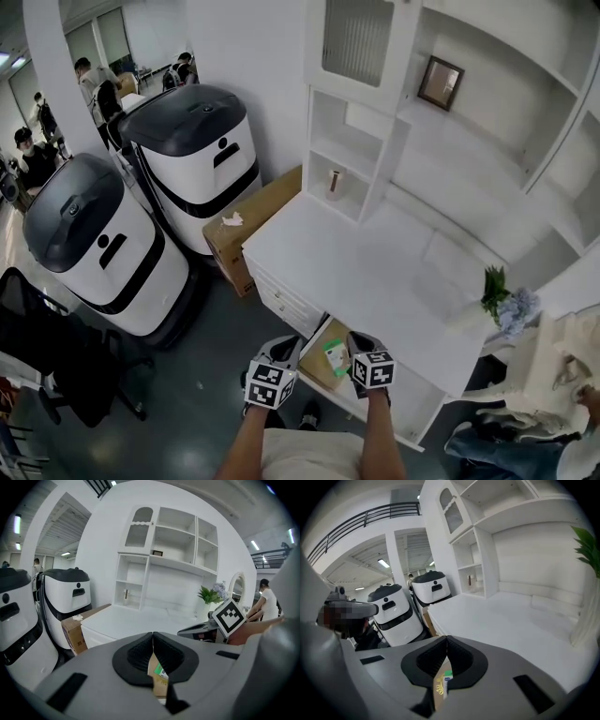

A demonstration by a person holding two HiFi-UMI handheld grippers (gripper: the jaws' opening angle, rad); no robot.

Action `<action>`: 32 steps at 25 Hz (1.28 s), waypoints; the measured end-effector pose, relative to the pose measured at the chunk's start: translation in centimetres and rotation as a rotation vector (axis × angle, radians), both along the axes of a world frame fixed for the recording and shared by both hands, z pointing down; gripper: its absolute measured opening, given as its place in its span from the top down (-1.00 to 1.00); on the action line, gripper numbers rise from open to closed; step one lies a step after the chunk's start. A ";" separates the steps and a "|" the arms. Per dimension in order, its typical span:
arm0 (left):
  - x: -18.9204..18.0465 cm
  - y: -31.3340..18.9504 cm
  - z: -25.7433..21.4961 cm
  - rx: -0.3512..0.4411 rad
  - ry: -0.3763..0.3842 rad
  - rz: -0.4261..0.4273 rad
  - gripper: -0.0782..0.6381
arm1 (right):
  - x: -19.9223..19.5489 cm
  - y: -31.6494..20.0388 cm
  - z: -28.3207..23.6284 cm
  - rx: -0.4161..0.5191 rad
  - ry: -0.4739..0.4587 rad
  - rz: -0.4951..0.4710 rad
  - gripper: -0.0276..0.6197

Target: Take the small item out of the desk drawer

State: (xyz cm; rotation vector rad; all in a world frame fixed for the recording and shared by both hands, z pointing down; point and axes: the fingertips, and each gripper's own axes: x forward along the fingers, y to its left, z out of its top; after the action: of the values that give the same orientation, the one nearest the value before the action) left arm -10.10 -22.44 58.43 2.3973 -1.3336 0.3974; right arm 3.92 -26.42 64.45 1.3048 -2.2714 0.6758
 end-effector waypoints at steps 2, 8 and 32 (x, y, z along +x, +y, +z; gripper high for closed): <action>0.1 -0.7 0.0 0.000 0.001 0.016 0.73 | -0.3 -0.2 0.4 -0.006 0.027 -0.010 0.84; 1.3 -1.1 0.2 0.001 -0.005 0.047 0.73 | 0.3 -0.7 2.1 -0.041 0.070 -0.043 0.83; 4.4 2.7 4.5 -0.093 -0.018 0.093 0.73 | 0.3 4.5 9.3 -0.222 0.104 -0.117 0.37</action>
State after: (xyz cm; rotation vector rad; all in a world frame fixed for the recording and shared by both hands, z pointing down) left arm -5.72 -19.70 62.92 2.3902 -1.1874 0.4966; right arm 4.19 -21.92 73.71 1.0694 -2.1030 0.7743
